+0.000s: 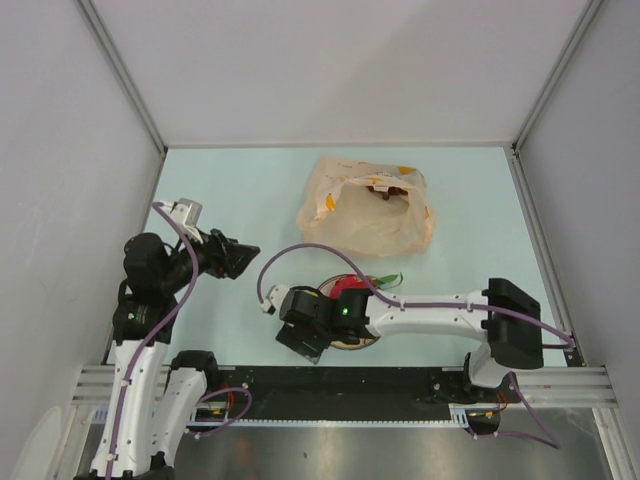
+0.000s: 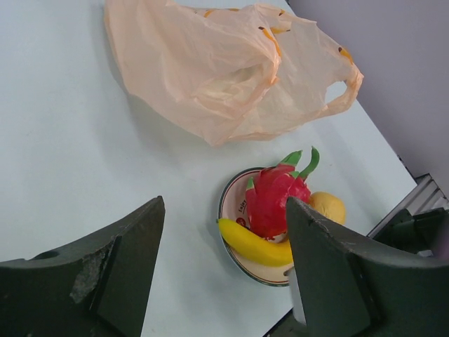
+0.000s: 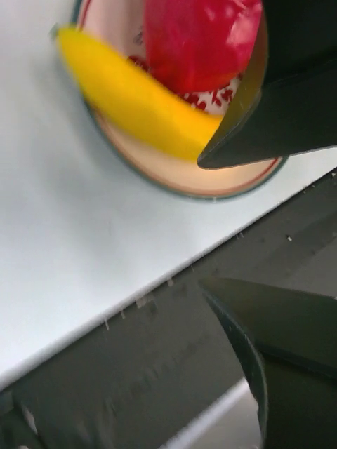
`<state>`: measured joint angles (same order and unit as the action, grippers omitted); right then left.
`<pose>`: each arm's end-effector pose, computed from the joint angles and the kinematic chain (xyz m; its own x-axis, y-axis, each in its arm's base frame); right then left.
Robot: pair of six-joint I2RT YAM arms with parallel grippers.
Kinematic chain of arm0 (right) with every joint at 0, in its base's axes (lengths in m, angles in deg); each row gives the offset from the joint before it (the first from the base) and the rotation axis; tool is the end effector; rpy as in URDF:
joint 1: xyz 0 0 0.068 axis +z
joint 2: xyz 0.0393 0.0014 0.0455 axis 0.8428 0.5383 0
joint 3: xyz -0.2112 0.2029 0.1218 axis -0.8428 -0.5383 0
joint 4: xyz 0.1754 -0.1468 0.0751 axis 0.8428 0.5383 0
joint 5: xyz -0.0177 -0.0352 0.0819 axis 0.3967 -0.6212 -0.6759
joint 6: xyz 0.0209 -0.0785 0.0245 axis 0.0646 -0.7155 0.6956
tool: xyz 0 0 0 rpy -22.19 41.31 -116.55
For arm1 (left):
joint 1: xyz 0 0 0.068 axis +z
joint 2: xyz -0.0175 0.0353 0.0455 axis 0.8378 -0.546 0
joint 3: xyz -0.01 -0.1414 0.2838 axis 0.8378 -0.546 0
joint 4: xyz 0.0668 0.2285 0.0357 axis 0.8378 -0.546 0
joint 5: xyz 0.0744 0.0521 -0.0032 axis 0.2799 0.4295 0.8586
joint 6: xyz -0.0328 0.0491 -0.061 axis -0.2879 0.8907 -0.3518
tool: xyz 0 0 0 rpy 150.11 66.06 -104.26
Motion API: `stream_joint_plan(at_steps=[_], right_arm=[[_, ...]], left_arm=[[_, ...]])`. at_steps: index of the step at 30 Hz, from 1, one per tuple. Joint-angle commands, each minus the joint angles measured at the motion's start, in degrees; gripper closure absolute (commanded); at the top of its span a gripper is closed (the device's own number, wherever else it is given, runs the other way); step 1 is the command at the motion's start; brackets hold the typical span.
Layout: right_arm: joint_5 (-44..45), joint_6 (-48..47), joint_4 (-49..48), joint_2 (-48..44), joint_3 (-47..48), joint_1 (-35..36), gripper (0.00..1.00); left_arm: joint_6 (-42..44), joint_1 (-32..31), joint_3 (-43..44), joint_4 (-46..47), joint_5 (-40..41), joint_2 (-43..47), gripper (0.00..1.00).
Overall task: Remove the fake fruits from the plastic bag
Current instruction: Place the fake fruit on the plate, then adjust the plastic bag at the center of the board.
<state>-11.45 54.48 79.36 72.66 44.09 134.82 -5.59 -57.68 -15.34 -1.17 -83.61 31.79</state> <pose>0.0867 0.3411 0.2546 -0.3743 -0.7765 -0.5069 -0.8957 0.4443 -0.0191 0.1018 -0.0462 0.3524 -0.4255 -0.2225 -0.8772 0.4885 0.7595 -0.4296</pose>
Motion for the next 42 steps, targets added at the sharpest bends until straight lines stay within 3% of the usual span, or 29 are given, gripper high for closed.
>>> stream_joint_plan(at_steps=[1,4,8,11,16,22,26,30,33,37,40,41,42], right_arm=[[-3.66,-10.24,-2.66,-5.39,6.06,2.68,0.25],[0.12,-15.24,-1.26,-6.09,11.6,1.55,0.17],[-5.03,-15.09,4.45,-6.01,25.55,-8.0,0.14],[-5.76,-16.23,7.1,-6.97,28.66,-14.07,0.1],[-7.32,-19.92,9.29,-13.2,25.6,-24.02,0.05],[-9.87,-18.79,10.0,-19.71,14.79,-34.04,0.05],[-8.66,-17.11,10.79,-16.21,12.23,-41.16,0.13],[-12.5,-22.89,7.64,-12.96,12.41,-48.63,0.15],[-13.39,-24.84,3.86,-8.83,12.41,-51.54,0.16],[-16.47,-22.49,-2.64,-2.86,12.84,-55.85,0.19],[-16.65,-21.33,-4.77,2.07,16.26,-56.82,0.23],[-16.65,-20.98,-4.42,3.12,17.49,-56.82,0.25],[-16.56,-20.98,-4.5,4.79,18.98,-56.82,0.26]], left_arm=[[-0.72,0.6,2.84,2.09,-1.04,-0.98,0.25],[0.16,0.6,5.65,1.92,2.54,-3.0,0.24],[2.45,0.6,9.95,2.62,3.8,-7.29,0.23],[2.36,0.6,12.85,4.37,1.87,-11.16,0.23],[3.59,-2.99,16.98,7.45,-1.39,-18.29,0.22],[20.25,-14.85,26.99,-0.26,-3.06,-30.24,0.19],[34.58,-22.67,36.74,-7.56,-1.13,-38.94,0.19],[37.69,-26.9,44.22,-13.27,3.52,-47.11,0.19],[38.66,-28.75,48.8,-16.79,2.74,-53.09,0.19],[38.93,-32.18,50.3,-16.37,9.92,-58.37,0.2],[38.22,-34.64,51.88,-15.31,19.67,-62.06,0.24],[38.31,-35.51,51.8,-14.0,24.4,-62.94,0.26],[38.4,-35.78,51.62,-13.47,26.36,-63.38,0.37]])
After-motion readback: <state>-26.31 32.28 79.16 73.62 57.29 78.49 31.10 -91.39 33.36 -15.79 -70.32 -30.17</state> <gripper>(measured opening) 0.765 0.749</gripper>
